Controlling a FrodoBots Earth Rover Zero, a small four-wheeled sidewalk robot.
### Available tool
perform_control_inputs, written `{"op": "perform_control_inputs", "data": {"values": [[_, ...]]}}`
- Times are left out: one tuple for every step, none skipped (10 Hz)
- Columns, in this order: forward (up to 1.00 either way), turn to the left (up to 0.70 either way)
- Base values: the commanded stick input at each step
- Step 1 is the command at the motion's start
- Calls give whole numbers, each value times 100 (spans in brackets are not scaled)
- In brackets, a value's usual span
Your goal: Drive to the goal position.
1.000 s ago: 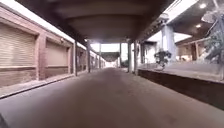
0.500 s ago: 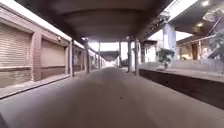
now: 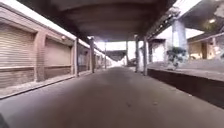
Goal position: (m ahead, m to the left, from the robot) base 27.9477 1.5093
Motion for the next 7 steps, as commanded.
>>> {"op": "perform_control_inputs", "data": {"values": [[70,0],[70,0],[70,0],[70,0],[70,0],[70,0],[70,0]]}}
